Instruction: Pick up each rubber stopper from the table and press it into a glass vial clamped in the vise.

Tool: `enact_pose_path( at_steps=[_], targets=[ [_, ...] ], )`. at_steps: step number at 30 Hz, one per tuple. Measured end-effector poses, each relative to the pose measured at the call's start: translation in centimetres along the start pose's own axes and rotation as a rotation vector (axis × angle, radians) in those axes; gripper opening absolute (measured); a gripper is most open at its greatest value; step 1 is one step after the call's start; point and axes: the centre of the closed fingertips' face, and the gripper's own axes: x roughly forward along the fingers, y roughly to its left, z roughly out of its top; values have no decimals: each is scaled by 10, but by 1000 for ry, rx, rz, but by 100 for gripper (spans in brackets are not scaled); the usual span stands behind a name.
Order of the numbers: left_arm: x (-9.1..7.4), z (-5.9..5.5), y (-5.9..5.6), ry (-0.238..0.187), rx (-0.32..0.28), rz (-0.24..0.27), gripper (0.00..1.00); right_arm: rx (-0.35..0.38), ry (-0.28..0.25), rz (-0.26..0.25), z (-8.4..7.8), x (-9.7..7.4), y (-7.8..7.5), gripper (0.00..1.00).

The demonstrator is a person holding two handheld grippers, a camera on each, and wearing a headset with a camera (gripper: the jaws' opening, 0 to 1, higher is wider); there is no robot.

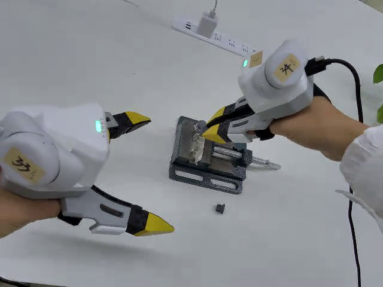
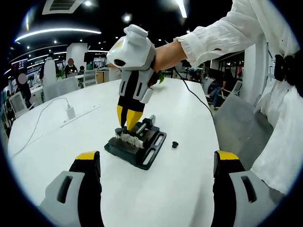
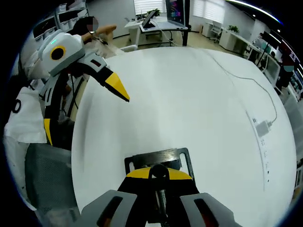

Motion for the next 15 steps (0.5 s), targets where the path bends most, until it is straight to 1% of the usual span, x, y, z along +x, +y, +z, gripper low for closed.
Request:
enact_pose_path(
  at_steps=[2, 4, 7, 10, 13, 15],
  targets=[
    [0, -1, 0, 1, -2, -2, 99, 3, 6, 3, -1, 1, 0, 5],
    [0, 0, 2, -3, 1, 1, 99, -2, 13, 1, -4, 4, -5, 5],
    [0, -1, 3, -5, -5, 1, 99, 2, 16, 8, -4, 3, -3, 5],
    [1, 0, 3, -7, -2, 1, 99, -8, 36, 14, -8, 6, -3, 5],
    [1, 0, 3, -13, -2, 1, 99, -10, 35, 13, -8, 5, -4, 5],
    [1, 0, 3, -14, -6, 1, 99, -17, 41, 12, -7, 4, -2, 5]
  ],
)
